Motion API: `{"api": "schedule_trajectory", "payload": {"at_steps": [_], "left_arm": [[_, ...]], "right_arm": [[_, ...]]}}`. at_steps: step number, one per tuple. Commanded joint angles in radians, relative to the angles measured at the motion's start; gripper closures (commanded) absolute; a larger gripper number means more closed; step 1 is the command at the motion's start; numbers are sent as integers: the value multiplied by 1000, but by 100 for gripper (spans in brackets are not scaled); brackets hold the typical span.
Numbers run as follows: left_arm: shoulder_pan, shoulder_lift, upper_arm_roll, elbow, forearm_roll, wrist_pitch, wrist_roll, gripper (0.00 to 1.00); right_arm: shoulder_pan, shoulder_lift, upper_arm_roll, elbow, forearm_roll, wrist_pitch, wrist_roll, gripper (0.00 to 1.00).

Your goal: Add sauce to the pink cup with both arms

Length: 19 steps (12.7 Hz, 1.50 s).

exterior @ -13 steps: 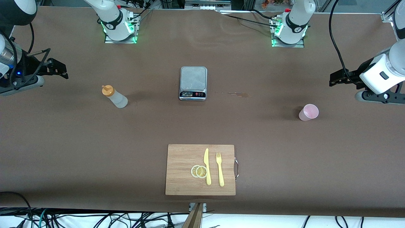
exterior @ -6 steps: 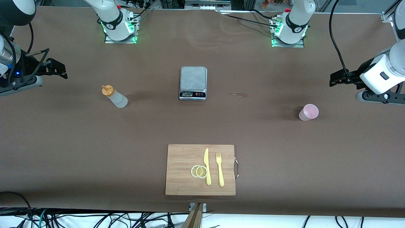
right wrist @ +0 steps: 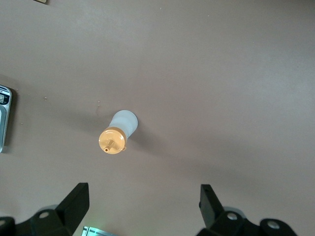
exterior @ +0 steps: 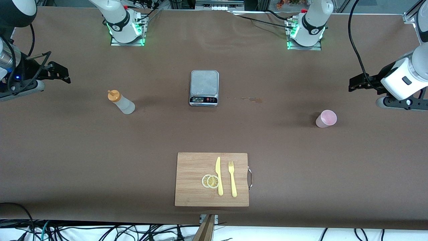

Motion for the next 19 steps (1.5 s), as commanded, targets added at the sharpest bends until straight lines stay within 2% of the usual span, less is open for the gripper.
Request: {"api": "schedule_trajectory", "payload": {"at_steps": [1,5,6,14,19], "left_arm": [[7,19,1,31,-14,-22,-7,0],[55,88,10,28,0,-1,9,0],[80,105,12,14,2,66,30,0],[99,127,33,-381,5,516,128,0],[99,128,68,-558,5,714,158,1]], "right_arm": [[-7,5,3,25,-5,-19,-10,0],[-7,7,3,26,-5,-18,-10,0],[-7,8,3,26,-5,-18,-10,0],[-1,13,4,25,-7,-10,-4,0],[2,17,15,-3,-7,18,2,0]]}}
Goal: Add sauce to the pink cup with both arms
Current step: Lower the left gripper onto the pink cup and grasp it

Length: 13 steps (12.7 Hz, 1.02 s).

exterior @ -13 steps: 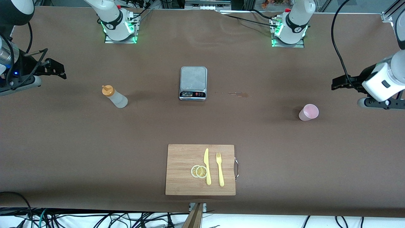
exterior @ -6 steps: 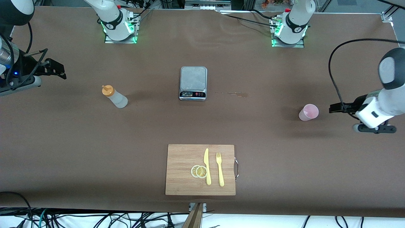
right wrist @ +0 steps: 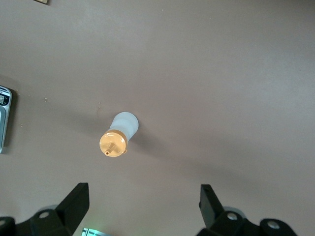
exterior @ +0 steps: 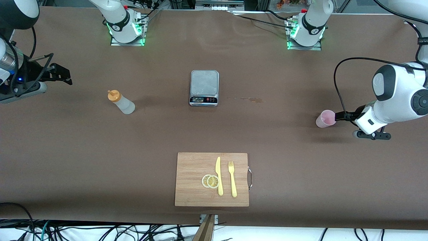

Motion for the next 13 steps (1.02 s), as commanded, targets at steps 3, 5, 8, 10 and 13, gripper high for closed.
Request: {"api": "schedule_trajectory", "payload": {"at_steps": [3,5,8,10,13], "left_arm": [[-7,-32,23,-171,-2,175,23,1],[-5,-31,23,-188,-7,198,23,1],[-7,-20,23,-202,-8,218,23,4],[-10,-12,23,-206,-8,240,23,15],[-13,-6,23,-202,-7,243,25,37]], "right_arm": [[0,27,19,5,-3,22,5,0],[-5,35,19,5,4,45,1,0],[-7,28,16,5,29,32,-7,0],[-7,48,22,-7,27,29,-7,0],[-5,42,29,-14,13,31,-4,0]]}}
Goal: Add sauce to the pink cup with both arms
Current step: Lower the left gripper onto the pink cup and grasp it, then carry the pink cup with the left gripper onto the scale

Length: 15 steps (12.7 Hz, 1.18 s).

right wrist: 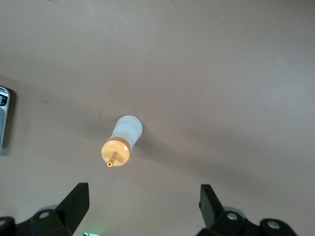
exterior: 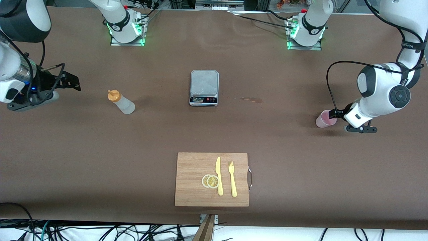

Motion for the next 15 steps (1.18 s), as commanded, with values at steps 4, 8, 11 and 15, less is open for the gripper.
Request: {"api": "schedule_trajectory", "payload": {"at_steps": [4,8,11,15], "left_arm": [[-9,6,8,-4,-7,21,21,55],[-11,16,8,-4,-7,47,25,68],[-11,16,8,-1,-8,46,27,100],[-21,11,5,44,-11,17,21,100]], "right_arm": [[-10,-21,9,-19,-1,-13,2,0],[-10,-17,9,-19,-1,-1,5,0],[-10,-18,7,-19,-1,-5,5,0],[-11,-17,4,-19,-1,-4,5,0]]}}
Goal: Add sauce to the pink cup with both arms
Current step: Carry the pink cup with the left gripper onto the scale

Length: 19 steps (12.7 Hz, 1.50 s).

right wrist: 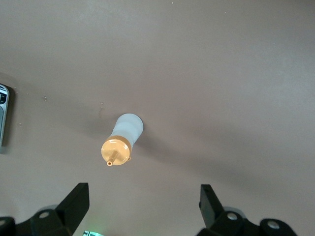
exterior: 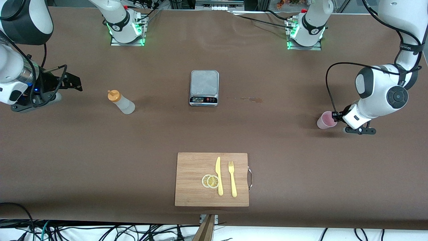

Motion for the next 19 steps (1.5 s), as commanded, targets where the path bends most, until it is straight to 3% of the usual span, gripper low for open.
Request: {"api": "schedule_trajectory", "payload": {"at_steps": [1,4,7,11,15,19], "left_arm": [[-33,-10,7,54,-14,-53,11,100],[-91,-19,2,164,-84,-188,-1,100],[-177,-44,-22,201,-91,-214,-45,100],[-217,-58,-192,204,-118,-234,-278,100],[-427,-43,-222,218,-120,-231,-545,100],[-610,11,-222,276,-123,-223,-694,100]], "right_arm": [[-9,-17,2,-17,-1,1,4,0],[-9,-22,2,-15,-2,0,4,0],[-9,-27,2,-15,-2,-5,2,0],[-9,-28,2,-15,-2,-8,2,0],[-12,-27,0,-15,-2,-6,2,0],[-12,-25,-1,-15,-1,-6,2,0]]}}
